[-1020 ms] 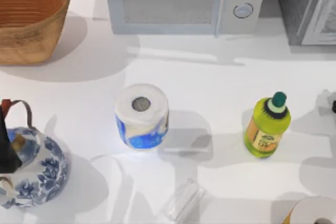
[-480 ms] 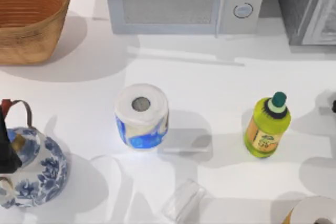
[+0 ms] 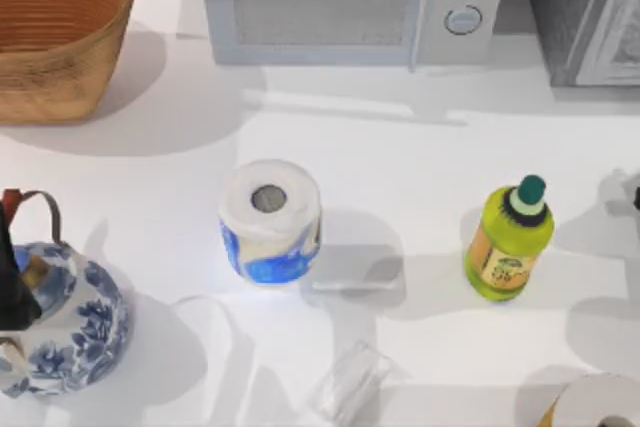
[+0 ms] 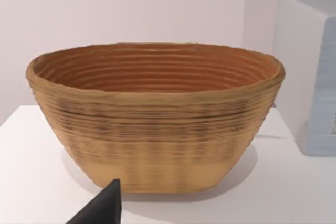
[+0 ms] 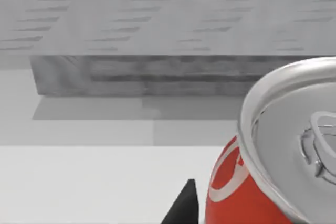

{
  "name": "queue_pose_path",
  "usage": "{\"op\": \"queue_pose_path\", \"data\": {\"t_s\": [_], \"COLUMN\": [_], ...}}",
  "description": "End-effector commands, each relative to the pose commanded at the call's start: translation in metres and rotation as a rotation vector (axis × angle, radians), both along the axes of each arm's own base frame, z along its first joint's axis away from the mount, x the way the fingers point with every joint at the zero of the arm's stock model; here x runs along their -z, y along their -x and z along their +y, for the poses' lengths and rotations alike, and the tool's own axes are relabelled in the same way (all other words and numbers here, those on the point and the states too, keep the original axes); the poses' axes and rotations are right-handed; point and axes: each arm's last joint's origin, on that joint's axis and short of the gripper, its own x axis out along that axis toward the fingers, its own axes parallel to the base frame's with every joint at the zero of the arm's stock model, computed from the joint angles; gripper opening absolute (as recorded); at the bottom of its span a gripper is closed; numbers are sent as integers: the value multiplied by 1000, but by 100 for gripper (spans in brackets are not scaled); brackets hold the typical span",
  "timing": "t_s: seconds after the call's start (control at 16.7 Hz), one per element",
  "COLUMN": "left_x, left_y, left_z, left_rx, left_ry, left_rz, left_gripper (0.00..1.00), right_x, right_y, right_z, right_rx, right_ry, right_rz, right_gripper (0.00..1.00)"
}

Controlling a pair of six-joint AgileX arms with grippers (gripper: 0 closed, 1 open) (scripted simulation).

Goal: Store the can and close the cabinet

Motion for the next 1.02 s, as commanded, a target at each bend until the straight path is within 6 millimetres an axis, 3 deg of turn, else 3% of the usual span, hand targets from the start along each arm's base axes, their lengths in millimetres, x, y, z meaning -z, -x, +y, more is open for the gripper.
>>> {"op": "queue_pose_path", "data": {"t_s": [0.18,0.36,0.72,1.02], "left_x": [0,0,0,0], "left_y": [0,0,0,0], "left_z": [0,0,0,0], "left_rx": [0,0,0,0], "left_ry": [0,0,0,0], "left_rz": [0,0,0,0], "left_gripper": [100,100,100,100], "right_x": [-22,-59,-129,-144], "right_y": [-8,-11,0,3], "right_z": [-1,-2,0,0], "right_rx": [0,1,1,0], "right_ry": [1,1,-2,0], "right_rz": [-5,1,11,2], "right_gripper": [0,0,0,0]}}
